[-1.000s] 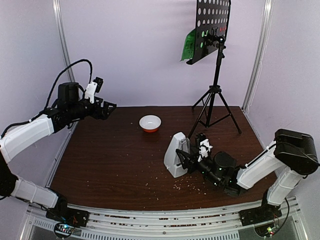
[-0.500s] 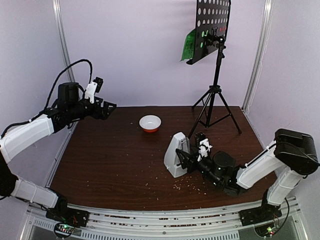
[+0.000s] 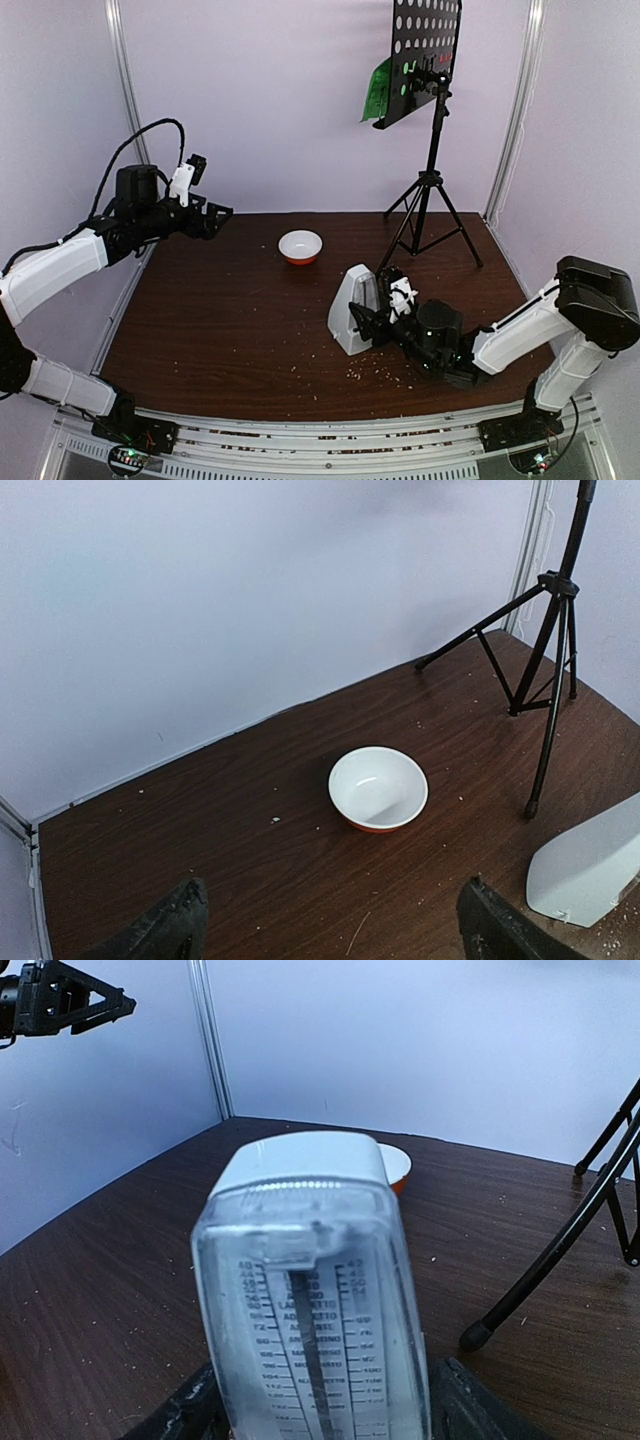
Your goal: Pack up the instrument practice props
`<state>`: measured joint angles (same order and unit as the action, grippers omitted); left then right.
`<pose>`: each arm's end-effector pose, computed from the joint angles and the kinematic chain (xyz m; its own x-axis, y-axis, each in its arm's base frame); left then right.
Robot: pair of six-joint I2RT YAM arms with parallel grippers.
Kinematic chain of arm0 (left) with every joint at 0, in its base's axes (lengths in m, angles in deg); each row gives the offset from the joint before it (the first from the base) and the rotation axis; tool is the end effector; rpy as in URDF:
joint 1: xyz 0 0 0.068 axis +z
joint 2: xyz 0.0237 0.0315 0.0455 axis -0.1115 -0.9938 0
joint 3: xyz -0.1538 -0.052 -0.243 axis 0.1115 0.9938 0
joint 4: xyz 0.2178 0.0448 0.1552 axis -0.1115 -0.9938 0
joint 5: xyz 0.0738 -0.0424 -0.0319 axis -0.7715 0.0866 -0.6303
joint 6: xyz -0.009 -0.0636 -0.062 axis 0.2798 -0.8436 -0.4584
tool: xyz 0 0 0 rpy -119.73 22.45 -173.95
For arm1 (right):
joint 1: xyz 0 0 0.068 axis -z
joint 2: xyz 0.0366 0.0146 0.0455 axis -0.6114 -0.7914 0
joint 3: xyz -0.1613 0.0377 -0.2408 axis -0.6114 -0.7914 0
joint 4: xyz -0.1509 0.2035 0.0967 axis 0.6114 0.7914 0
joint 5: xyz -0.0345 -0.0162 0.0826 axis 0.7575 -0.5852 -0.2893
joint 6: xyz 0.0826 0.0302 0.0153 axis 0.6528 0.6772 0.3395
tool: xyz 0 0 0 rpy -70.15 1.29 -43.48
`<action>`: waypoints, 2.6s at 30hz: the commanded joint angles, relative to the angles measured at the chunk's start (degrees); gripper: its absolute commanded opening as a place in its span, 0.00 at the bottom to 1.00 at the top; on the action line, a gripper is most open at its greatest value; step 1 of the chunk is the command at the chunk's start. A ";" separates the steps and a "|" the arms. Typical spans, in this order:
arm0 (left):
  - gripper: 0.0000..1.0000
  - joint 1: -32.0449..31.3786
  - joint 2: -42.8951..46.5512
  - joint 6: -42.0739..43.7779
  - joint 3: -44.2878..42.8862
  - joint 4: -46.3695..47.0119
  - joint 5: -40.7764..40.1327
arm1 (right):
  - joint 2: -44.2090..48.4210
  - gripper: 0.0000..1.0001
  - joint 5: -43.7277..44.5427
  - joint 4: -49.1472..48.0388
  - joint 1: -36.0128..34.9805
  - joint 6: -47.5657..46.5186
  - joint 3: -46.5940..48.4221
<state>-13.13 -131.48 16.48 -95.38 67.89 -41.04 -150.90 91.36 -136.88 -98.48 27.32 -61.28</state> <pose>0.3154 -0.1305 0.3357 -0.3380 0.0614 -0.9391 0.5046 0.8541 -0.1258 0.1906 0.2796 0.1801 -0.1345 0.1144 -0.9843 -0.6104 0.7729 0.1733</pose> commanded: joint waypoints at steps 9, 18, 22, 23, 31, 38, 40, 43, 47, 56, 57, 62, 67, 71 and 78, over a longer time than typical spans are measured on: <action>0.90 0.28 0.84 0.70 0.58 2.48 -0.11 | 3.11 0.88 1.53 7.39 -0.38 -1.09 1.55; 0.92 0.30 1.52 0.91 0.73 2.31 -2.02 | 10.77 1.00 2.78 14.34 -0.13 -3.25 -0.31; 0.95 0.29 1.72 1.15 0.80 2.22 -2.97 | 17.23 1.00 3.95 18.52 -0.13 -3.66 -2.22; 0.96 0.29 1.78 1.46 0.83 2.22 -2.87 | 19.11 1.00 4.46 19.32 -0.06 -3.67 -2.94; 0.98 -0.59 3.13 4.99 1.77 3.94 3.09 | 33.81 1.00 10.29 25.95 5.28 -0.36 -5.60; 0.95 -13.79 0.05 3.14 0.24 5.96 3.28 | 39.27 1.00 -1.13 31.92 23.82 3.59 -5.13; 0.95 -18.87 -1.94 1.45 -0.17 7.84 1.30 | 38.81 1.00 -3.51 32.32 28.37 3.40 -5.48; 0.95 -24.11 -6.69 -3.85 -0.12 13.94 2.45 | 38.09 1.00 -4.13 30.64 33.03 4.54 -7.32; 0.96 -28.90 -14.10 -7.12 -1.84 20.63 4.46 | 39.06 1.00 -6.68 20.06 33.90 5.39 -14.19; 0.98 -32.67 -24.72 -6.96 -6.89 24.94 7.02 | 43.68 1.00 -6.48 20.93 33.99 5.83 -16.68; 0.98 -32.84 -25.31 -6.99 -7.29 24.83 7.12 | 43.72 1.00 -6.45 20.86 33.97 5.90 -16.62; 0.98 -33.82 -27.02 -7.14 -8.16 25.70 7.98 | 42.64 1.00 -6.58 20.63 33.92 6.09 -16.66; 0.98 -34.90 -28.58 -6.37 -10.07 23.58 5.54 | 41.89 1.00 -6.77 20.45 33.93 6.21 -16.57; 0.95 -36.06 -29.47 -4.55 -11.24 21.96 3.23 | 41.89 1.00 -5.95 20.62 33.99 6.26 -16.66; 0.80 -37.90 -31.27 -2.69 -13.41 18.01 -2.82 | 41.79 1.00 -5.47 20.63 33.93 6.44 -16.77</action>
<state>-50.24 -162.03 11.94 -107.07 86.75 -39.75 -108.96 85.24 -115.11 -64.76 33.24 -77.74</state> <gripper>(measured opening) 0.850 1.000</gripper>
